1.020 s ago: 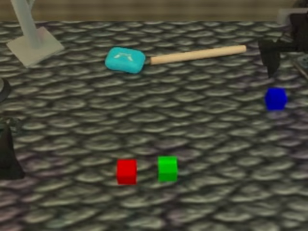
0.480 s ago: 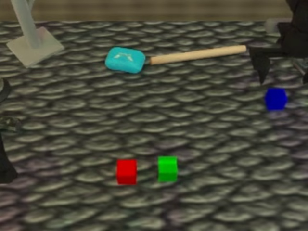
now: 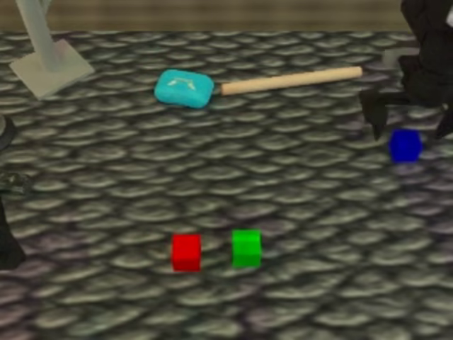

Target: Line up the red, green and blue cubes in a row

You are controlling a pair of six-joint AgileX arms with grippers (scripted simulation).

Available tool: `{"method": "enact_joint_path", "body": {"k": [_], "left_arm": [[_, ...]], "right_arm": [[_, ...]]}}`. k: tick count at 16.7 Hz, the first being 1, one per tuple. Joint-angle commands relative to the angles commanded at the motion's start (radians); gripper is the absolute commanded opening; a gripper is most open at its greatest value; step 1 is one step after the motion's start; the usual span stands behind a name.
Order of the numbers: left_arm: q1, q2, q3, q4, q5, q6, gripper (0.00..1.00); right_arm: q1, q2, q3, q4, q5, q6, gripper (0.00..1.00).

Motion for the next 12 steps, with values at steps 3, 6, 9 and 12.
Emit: {"method": "enact_joint_path", "body": {"k": [3, 6, 9, 12], "left_arm": [[0.0, 0.0, 0.0, 0.0, 0.0, 0.0, 1.0], [0.0, 0.0, 0.0, 0.0, 0.0, 0.0, 1.0], [0.0, 0.0, 0.0, 0.0, 0.0, 0.0, 1.0], [0.0, 0.0, 0.0, 0.0, 0.0, 0.0, 1.0]], "right_arm": [[0.002, 0.024, -0.074, 0.097, 0.0, 0.002, 1.0], [0.002, 0.029, -0.086, 0.11, 0.0, 0.002, 1.0], [0.002, 0.029, -0.086, 0.11, 0.0, 0.002, 0.92], [0.002, 0.029, -0.086, 0.11, 0.0, 0.002, 0.7]]}}
